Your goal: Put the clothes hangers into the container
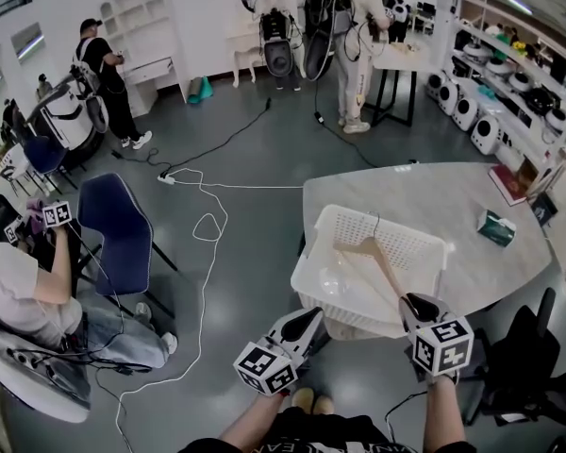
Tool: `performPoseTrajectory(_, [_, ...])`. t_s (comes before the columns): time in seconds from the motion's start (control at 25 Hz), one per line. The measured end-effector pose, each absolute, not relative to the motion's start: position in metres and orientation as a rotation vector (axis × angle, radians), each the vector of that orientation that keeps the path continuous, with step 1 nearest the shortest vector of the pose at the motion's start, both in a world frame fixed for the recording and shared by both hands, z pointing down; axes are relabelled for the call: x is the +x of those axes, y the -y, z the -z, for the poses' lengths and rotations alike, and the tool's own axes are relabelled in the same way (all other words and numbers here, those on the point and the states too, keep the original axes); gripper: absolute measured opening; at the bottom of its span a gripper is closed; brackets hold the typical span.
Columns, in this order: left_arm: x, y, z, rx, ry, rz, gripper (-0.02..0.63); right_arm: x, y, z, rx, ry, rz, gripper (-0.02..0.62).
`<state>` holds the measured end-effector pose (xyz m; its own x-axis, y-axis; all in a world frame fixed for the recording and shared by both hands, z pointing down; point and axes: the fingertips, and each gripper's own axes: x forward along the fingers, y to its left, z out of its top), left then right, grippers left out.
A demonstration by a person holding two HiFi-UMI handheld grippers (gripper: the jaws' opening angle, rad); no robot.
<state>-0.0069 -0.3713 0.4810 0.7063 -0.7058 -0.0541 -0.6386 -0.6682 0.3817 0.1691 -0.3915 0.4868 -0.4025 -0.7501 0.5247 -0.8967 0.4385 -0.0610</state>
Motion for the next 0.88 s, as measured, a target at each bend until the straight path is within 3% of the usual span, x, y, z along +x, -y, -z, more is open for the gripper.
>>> performPoseTrajectory(0.88, [-0.003, 0.372, -0.482, 2.579, 0.997, 0.293, 0.009, 0.176, 0.378, -0.456, 1.569, 2.344, -0.368, 0.066])
